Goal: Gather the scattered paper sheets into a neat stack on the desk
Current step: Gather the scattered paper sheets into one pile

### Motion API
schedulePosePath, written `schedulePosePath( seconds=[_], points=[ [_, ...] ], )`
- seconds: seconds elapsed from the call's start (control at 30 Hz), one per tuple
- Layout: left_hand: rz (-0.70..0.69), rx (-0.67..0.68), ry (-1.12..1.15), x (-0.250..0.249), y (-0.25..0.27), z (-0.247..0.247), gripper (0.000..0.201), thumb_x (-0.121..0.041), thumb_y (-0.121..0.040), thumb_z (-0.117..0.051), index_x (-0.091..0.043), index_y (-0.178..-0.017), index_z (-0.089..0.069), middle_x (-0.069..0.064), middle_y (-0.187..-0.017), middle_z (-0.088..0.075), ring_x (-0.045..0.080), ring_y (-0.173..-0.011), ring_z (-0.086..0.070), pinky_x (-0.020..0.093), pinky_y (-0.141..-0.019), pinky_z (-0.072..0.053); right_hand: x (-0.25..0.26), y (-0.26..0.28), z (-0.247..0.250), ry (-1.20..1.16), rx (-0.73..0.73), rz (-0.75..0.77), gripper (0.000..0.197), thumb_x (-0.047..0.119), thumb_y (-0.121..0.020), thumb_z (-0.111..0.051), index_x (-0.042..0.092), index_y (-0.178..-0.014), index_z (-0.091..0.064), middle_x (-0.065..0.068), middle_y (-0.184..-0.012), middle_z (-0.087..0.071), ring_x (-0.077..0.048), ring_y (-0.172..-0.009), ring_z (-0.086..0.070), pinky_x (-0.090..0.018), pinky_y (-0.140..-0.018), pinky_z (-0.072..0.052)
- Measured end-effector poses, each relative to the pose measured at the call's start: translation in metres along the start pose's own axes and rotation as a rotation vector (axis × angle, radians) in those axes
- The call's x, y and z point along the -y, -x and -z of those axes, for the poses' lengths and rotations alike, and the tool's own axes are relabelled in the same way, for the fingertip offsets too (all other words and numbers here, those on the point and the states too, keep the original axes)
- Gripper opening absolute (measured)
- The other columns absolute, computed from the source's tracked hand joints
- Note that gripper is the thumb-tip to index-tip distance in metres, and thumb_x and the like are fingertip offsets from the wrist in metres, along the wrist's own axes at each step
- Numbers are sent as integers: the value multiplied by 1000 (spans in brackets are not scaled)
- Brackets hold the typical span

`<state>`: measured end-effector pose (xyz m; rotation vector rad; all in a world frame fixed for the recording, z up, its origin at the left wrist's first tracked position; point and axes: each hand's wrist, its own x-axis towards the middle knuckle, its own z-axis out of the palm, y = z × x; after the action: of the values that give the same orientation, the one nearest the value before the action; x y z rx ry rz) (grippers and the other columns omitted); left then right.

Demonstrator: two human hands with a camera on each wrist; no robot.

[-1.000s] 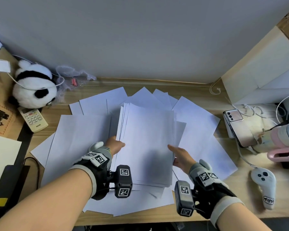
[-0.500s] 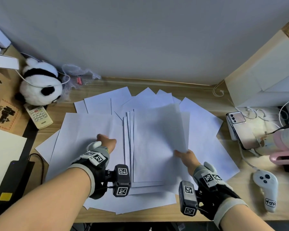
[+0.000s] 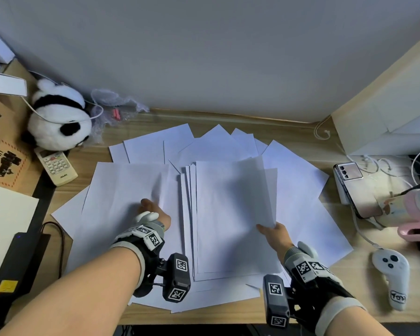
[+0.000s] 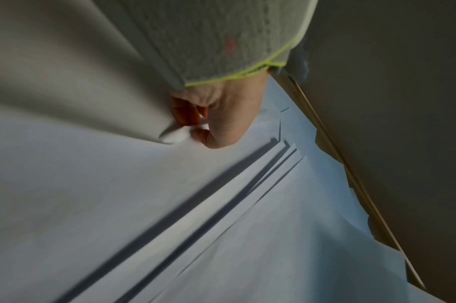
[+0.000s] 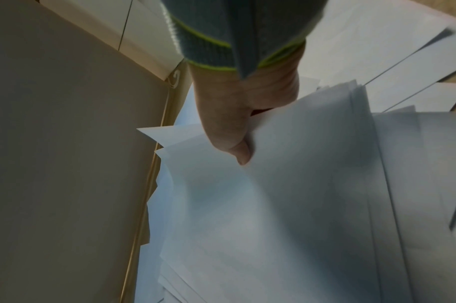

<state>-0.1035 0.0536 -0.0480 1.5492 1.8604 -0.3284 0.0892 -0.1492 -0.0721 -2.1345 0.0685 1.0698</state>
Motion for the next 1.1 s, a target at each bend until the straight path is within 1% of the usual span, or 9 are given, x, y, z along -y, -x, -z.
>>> schedulePosePath(
  seconds=[0.1,0.27,0.4,0.6,0.73,0.87,0.93,1.03,1.1],
  points=[
    [-17,-8,12,3,-2,3,53,-11,-90,-44,1,-138,-23,12,-107,-41,21,-93,-45,28,-97,-39,-1,-1,0,-5,-4,-2,28,6,-87,-59,-5,-113,-61,-13,-94,-61,-25,-86,-57,-30,-73,-43],
    [13,101,195,2,-15,13,36,-21,-75,-41,-5,-106,-48,18,-87,-67,33,-77,-67,33,-79,-55,0,2,2,-20,13,-9,31,6,-87,-59,-6,-115,-59,-14,-95,-60,-26,-87,-56,-30,-72,-44],
    [-100,252,424,-26,10,27,8,-4,-80,-47,-3,-74,-53,11,-63,-46,24,-55,-45,21,-46,-46,2,4,2,-41,43,-16,34,7,-87,-60,-7,-118,-57,-14,-98,-60,-27,-88,-56,-26,-59,-43],
    [-132,597,532,-70,58,0,20,2,-80,-45,-12,-66,-42,5,-57,-35,15,-47,-34,22,-49,-46,5,7,4,-64,99,-47,34,9,-86,-62,-6,-117,-58,-7,-82,-64,-22,-73,-60,-26,-60,-47],
    [-106,751,476,-77,80,-35,13,-4,-81,-53,-14,-75,-46,4,-68,-47,14,-59,-48,28,-64,-50,9,12,7,-118,113,-78,41,14,-88,-60,-8,-123,-54,-12,-105,-63,-26,-93,-59,-32,-80,-49],
    [-158,859,270,-67,79,-57,19,-26,-84,-58,-23,-103,-57,-7,-103,-57,12,-105,-57,32,-90,-42,6,10,7,-197,172,-102,97,72,-67,-60,13,-141,-40,2,-144,-44,-20,-134,-40,-37,-114,-28],
    [-165,883,239,-61,75,-56,17,-28,-87,-52,-23,-103,-56,-7,-111,-55,10,-112,-55,31,-92,-37,4,10,5,-158,191,-96,95,73,-64,-62,18,-140,-43,4,-138,-48,-20,-129,-45,-39,-108,-37],
    [-138,918,312,-54,68,-47,13,-32,-89,-52,-24,-97,-57,-7,-110,-58,12,-109,-56,30,-91,-35,0,11,0,-72,125,-32,50,30,-77,-74,2,-116,-63,-11,-104,-66,-24,-92,-62,-25,-71,-51],
    [-145,925,426,-49,61,-32,10,-29,-91,-52,-23,-94,-59,-3,-104,-61,17,-101,-58,29,-84,-39,-1,13,-6,-28,77,-8,41,17,-72,-78,0,-108,-65,-13,-95,-67,-25,-84,-62,-27,-66,-50]
  ],
)
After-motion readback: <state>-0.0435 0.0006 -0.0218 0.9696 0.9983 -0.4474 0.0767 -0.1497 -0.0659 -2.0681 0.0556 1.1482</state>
